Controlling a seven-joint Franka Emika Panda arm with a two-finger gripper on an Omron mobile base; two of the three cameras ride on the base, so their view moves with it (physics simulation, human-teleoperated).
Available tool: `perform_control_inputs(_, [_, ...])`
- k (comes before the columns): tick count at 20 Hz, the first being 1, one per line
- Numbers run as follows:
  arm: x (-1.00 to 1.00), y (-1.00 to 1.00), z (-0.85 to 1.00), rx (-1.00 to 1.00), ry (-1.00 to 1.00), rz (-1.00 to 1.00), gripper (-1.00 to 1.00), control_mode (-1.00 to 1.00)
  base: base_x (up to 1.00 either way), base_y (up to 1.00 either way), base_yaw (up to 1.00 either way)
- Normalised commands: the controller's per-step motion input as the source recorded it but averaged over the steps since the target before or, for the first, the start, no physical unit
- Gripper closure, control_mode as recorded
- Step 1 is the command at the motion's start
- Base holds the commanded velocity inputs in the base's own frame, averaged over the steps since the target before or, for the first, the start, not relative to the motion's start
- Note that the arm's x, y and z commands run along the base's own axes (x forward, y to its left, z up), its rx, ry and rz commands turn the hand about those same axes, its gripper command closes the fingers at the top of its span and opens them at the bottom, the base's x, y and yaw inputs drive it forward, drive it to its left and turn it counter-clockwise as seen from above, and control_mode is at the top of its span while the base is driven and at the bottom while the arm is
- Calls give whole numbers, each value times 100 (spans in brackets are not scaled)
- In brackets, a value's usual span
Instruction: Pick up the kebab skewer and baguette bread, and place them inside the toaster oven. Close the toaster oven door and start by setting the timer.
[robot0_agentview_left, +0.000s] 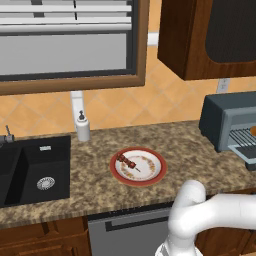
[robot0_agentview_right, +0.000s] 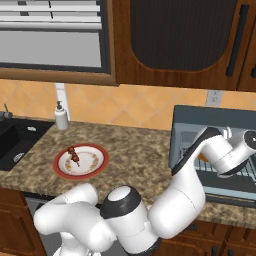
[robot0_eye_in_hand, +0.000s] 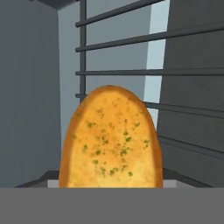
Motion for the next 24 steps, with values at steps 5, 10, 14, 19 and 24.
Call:
perform_control_inputs(5, [0,0,0,0,0,0,-100,-100,0,0,0])
perform_control_inputs(10, [-1,-2,0,0,0,0,-100,-100,0,0,0])
perform_control_inputs(14, [-34,-30,24,0,0,0,-100,-100,0,0,0])
perform_control_inputs(19, [-92,-11,31,-3,0,0,-100,-100,0,0,0])
perform_control_inputs(24, [-75,48,37,-8,6,8,-100,-100,0,0,0])
